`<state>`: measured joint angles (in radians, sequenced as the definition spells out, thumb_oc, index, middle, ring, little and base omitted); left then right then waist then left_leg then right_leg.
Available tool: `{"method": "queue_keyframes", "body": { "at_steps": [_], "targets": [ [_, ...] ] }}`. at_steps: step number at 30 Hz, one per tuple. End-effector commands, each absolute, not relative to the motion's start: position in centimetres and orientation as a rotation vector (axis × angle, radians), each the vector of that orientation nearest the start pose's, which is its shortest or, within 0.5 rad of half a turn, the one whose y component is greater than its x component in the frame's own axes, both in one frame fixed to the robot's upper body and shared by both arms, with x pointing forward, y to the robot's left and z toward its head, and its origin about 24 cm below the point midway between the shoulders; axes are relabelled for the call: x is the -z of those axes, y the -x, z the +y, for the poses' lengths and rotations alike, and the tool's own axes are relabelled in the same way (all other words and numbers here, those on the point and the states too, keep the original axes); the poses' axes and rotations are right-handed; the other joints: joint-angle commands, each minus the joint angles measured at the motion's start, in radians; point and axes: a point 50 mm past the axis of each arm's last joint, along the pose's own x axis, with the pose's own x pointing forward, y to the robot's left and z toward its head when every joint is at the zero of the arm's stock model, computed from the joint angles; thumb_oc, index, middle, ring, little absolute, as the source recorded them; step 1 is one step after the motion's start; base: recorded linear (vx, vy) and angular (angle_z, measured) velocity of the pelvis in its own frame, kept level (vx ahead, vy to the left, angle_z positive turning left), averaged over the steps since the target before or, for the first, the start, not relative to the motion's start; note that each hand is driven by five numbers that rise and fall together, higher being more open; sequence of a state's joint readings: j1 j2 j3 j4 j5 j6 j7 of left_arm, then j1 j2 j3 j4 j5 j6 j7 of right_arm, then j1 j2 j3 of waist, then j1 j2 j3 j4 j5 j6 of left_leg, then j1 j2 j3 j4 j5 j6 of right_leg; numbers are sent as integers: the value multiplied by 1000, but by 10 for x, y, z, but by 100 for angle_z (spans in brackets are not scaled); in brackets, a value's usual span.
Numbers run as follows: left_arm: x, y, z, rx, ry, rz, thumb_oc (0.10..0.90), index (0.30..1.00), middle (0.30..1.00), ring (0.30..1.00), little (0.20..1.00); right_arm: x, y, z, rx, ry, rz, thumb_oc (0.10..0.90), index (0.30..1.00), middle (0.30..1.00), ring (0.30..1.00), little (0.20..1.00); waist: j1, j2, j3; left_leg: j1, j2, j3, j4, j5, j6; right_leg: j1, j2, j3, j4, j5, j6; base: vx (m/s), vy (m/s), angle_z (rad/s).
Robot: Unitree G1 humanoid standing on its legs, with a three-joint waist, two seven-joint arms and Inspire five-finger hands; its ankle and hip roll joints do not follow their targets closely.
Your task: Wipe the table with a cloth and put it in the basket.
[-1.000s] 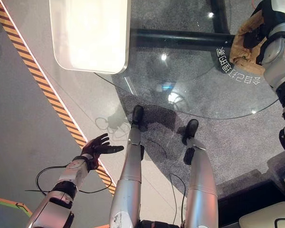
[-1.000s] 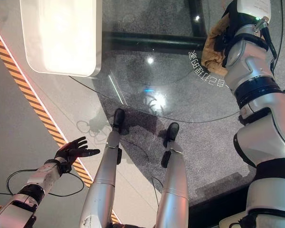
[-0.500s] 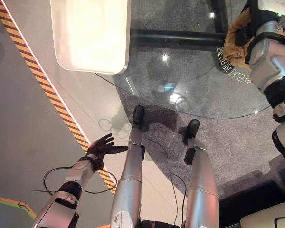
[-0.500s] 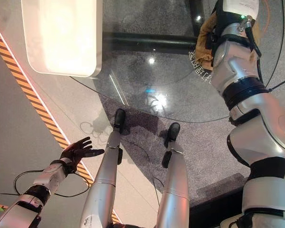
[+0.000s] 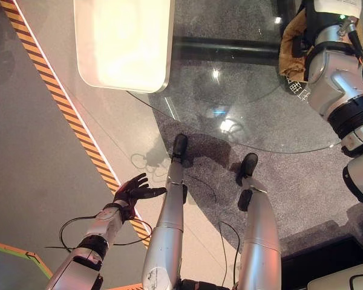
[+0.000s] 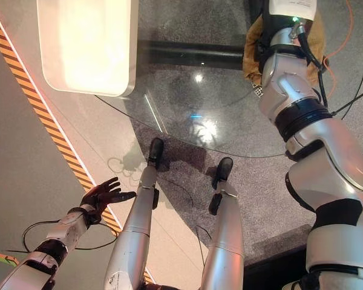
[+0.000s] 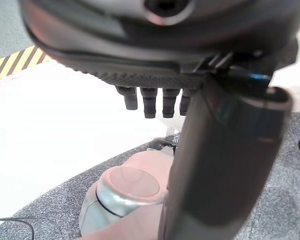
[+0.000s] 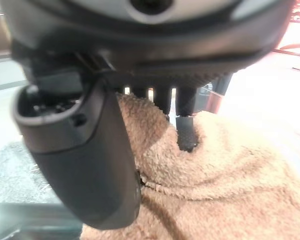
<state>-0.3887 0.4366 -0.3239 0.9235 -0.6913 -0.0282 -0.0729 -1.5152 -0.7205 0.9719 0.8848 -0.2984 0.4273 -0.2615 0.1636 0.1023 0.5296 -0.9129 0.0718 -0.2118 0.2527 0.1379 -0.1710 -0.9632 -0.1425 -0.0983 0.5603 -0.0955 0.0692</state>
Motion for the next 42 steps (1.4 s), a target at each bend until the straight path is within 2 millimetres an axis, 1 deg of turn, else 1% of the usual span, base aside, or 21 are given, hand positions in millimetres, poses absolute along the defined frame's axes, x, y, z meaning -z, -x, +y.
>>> {"method": "queue_keyframes", "body": {
  "at_steps": [1,9,18,28,36,40,42],
  "targets": [
    [53,-265,255,-83,24,597,800,900,900,900,900,-391,-382,-87,390,1542,-746,100,300,300,300,200,52,-10,-10,19,-158,82,30,-69,154,82,83,-98,-174,50,-35,0,0,0],
    [53,-263,256,-78,18,593,800,900,900,900,900,-390,-373,-65,323,1555,-825,100,300,300,300,200,60,-16,-10,23,-161,78,26,-66,156,91,81,-103,-179,51,-31,0,0,0],
    [55,-260,256,-77,10,594,800,900,900,900,900,-382,-364,-42,231,1584,-892,100,300,300,300,200,67,-19,-10,24,-163,70,18,-62,158,98,81,-109,-189,55,-26,5,-5,5],
    [55,-259,258,-77,7,590,800,900,900,900,900,-378,-355,-23,165,1572,-962,100,300,300,300,200,73,-19,-10,24,-165,65,16,-61,161,101,79,-111,-191,58,-22,5,-1,5],
    [53,-261,261,-80,6,586,800,900,900,900,900,-374,-354,-21,166,1593,-952,100,300,300,300,200,73,-20,-10,24,-167,62,19,-61,162,101,79,-111,-187,58,-20,1,-1,2],
    [50,-263,264,-83,6,583,800,900,900,900,900,-374,-361,-31,241,1595,-891,100,300,300,300,200,73,-20,-10,21,-165,63,20,-60,161,100,77,-111,-188,60,-17,0,0,0],
    [49,-264,266,-83,3,584,800,900,900,900,900,-376,-367,-42,304,1592,-842,100,300,300,300,200,74,-21,-10,20,-165,62,22,-61,161,100,76,-112,-188,62,-17,0,0,0]
  ]
}}
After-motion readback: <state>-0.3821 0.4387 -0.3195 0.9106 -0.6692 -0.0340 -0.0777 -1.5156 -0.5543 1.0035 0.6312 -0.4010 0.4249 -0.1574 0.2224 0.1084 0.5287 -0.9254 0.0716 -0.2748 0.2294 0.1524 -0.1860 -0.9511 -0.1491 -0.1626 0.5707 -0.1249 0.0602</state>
